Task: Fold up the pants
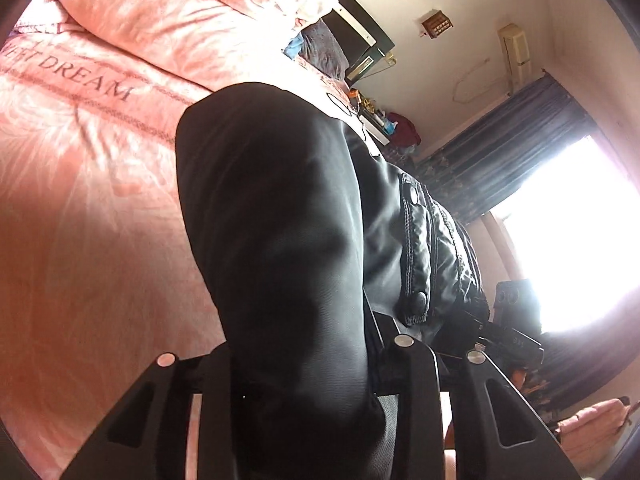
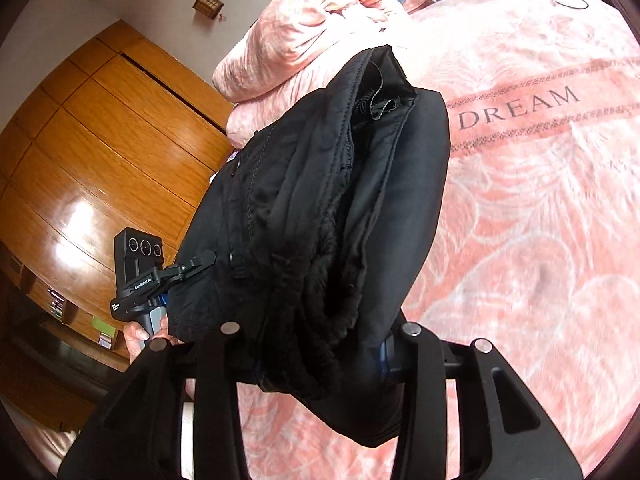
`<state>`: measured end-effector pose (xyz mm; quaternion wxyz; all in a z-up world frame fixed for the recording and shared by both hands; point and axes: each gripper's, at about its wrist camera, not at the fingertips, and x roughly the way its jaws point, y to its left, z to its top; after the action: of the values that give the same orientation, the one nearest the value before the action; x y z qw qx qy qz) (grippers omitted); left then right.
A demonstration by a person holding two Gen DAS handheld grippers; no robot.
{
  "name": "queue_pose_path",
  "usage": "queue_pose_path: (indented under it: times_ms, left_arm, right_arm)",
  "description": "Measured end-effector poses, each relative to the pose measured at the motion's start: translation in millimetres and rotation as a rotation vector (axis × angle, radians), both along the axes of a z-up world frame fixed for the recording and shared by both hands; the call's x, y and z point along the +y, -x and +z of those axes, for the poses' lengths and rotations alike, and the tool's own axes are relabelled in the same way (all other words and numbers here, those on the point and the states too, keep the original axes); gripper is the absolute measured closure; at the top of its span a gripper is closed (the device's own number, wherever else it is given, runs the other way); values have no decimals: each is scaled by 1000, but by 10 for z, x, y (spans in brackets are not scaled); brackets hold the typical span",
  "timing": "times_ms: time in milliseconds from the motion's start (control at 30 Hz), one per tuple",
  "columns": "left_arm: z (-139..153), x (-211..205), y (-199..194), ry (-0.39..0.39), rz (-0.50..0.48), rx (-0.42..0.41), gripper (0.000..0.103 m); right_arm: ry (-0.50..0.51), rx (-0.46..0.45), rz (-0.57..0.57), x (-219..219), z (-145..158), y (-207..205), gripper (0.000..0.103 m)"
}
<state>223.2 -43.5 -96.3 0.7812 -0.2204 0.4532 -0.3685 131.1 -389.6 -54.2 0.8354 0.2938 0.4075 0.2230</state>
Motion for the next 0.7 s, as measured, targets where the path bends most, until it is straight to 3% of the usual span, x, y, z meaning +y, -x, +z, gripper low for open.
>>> queue_pose_path:
  times_ms: [100, 200, 267, 367, 400, 433, 533, 600, 700]
  left_arm:
    - [-119, -83, -249, -43, 39, 30, 70]
    - [-287, -90, -564, -89, 68, 88, 67]
    - [-463, -43, -647, -99, 81, 93, 58]
    - [-659, 32, -669, -51, 89, 139, 41]
    - [-711, 47, -677, -66, 93, 148, 29]
    - [-731, 56, -664, -85, 96, 145, 23]
    - [-714, 113, -615, -155, 135, 129, 12]
    - [-579, 180, -526, -196, 195, 101, 11]
    - [-273, 257, -246, -302, 312, -17, 9]
  right_arm:
    - [-4, 60, 3, -79, -179, -381, 65]
    - [-8, 145, -3, -146, -547, -667, 63]
    - [17, 190, -15, -164, -768, -756, 55]
    - [-46, 197, -23, -259, -983, -761, 40]
    - [-49, 198, -37, -281, -1038, -742, 33]
    - [-31, 208, -48, -219, -1035, -697, 19]
    - [46, 205, -62, -225, -967, -539, 17]
    - [142, 174, -92, -222, -785, -454, 16]
    - [290, 133, -213, -170, -473, -214, 14]
